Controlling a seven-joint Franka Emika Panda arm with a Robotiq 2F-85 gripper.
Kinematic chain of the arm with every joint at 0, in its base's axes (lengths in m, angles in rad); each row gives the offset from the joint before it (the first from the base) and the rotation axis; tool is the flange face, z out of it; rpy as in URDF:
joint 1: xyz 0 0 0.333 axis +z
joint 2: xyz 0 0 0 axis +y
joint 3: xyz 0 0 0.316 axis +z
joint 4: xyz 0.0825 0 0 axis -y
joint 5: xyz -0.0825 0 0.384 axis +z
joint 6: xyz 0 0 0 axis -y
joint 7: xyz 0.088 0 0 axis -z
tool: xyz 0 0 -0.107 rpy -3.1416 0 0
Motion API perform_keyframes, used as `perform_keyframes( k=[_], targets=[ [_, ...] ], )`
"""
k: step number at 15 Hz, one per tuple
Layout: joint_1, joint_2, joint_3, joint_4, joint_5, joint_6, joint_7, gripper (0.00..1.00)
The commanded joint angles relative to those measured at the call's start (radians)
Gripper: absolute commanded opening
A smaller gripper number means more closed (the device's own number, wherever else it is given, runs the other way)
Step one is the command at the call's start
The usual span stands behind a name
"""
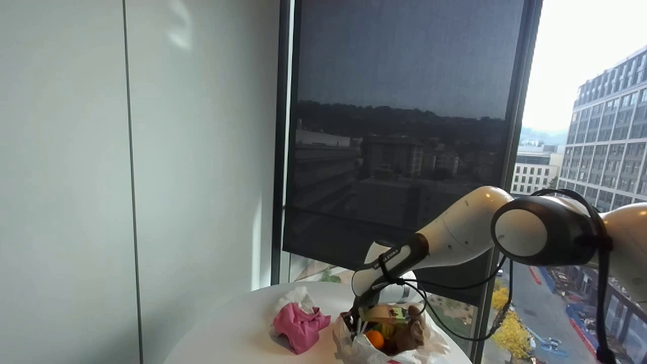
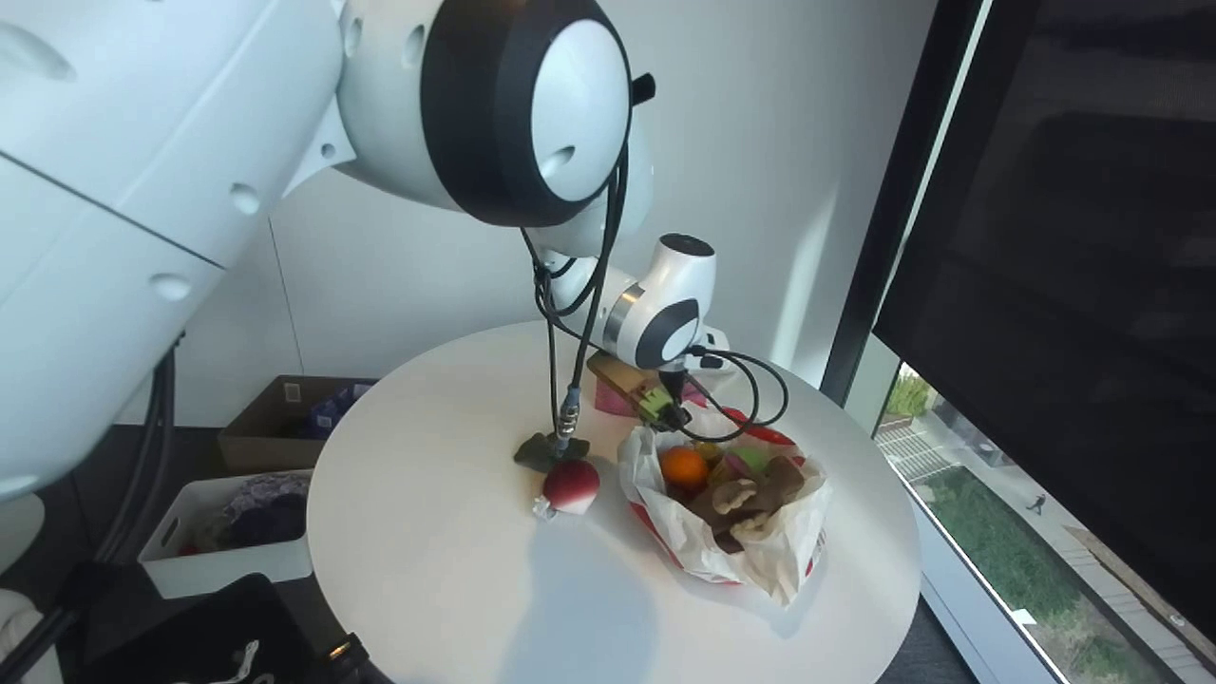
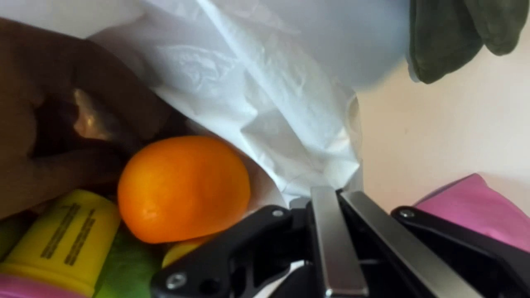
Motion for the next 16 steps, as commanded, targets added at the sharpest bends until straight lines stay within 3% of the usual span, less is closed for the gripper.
perform_keyframes(
  k=[1, 7, 16],
  targets=[
    [-0.108, -0.004, 0.119, 0.070, 0.152, -0.059, -0.049, 0.02],
    [-0.151, -0.047, 0.199, 0.089, 0.273, -0.027, -0.127, 0.02],
    [-0.066, -0.102, 0.128, 0.048, 0.186, -0.035, -0.104, 0.00]
  ],
)
